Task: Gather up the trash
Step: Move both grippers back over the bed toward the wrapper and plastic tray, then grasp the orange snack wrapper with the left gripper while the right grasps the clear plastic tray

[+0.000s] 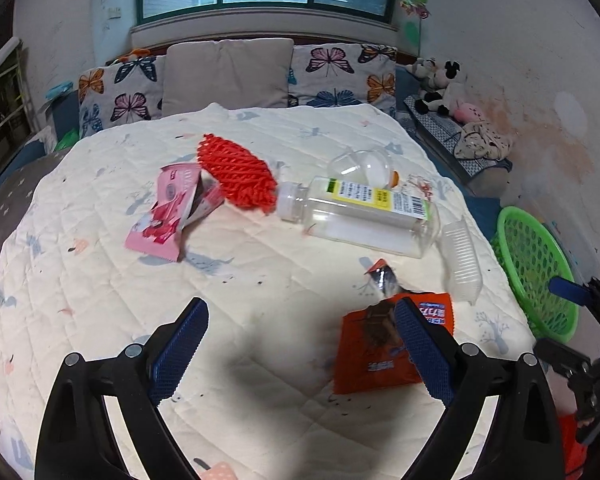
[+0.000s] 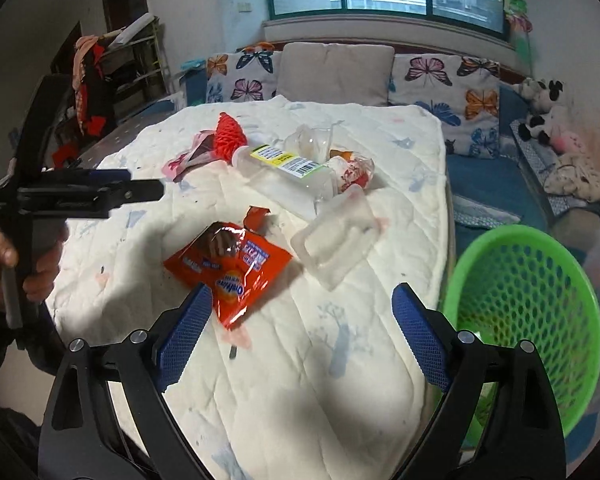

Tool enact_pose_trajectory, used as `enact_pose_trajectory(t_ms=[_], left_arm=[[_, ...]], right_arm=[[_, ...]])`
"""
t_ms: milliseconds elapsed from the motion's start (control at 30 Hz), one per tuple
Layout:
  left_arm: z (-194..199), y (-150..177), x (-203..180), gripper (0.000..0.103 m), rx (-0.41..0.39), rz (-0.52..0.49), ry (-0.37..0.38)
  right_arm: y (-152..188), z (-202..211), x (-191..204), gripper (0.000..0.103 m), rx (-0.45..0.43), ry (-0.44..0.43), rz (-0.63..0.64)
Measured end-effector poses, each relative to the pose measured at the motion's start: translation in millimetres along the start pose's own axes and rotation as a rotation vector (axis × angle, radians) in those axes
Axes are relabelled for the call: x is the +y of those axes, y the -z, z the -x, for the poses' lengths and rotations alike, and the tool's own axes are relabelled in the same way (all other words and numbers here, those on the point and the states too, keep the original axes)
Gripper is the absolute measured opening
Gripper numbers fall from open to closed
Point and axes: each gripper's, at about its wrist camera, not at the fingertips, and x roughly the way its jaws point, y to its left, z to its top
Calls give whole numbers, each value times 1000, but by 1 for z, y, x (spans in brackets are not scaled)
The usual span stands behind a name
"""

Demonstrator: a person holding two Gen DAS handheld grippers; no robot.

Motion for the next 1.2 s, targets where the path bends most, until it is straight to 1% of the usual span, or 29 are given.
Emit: enact_pose_trajectory(t_ms=[200, 333, 400, 500, 600, 800, 867, 1033, 1200], left_arm=[[-4, 8, 5, 91, 24, 7, 3], [-10, 14, 7, 91, 48, 21, 33], [-12, 16, 6, 91, 56, 20, 49], [-17, 21, 1, 91, 70, 8, 76], [-22, 26, -4, 91, 85, -7, 97], [-30, 31, -11, 91, 107, -24, 145], [-32, 32, -13, 90, 111, -32, 155], [-39, 33, -15, 86, 130, -31, 175], [-44, 33, -15, 85, 138, -27, 186]], right_arm=[[-9, -22, -14, 91, 19, -19, -69], [-13, -37, -26, 88, 36, -40, -143], [-16, -48, -35, 84, 49, -61, -200], [-19, -62, -44, 80, 62, -81, -265], [-21, -73, -48, 78, 72, -89, -305], [-21, -90, -58, 78, 87, -84, -399], [-19, -95, -63, 78, 95, -99, -433], [-21, -99, -65, 78, 93, -104, -452], [-23, -102, -62, 71, 97, -86, -450]])
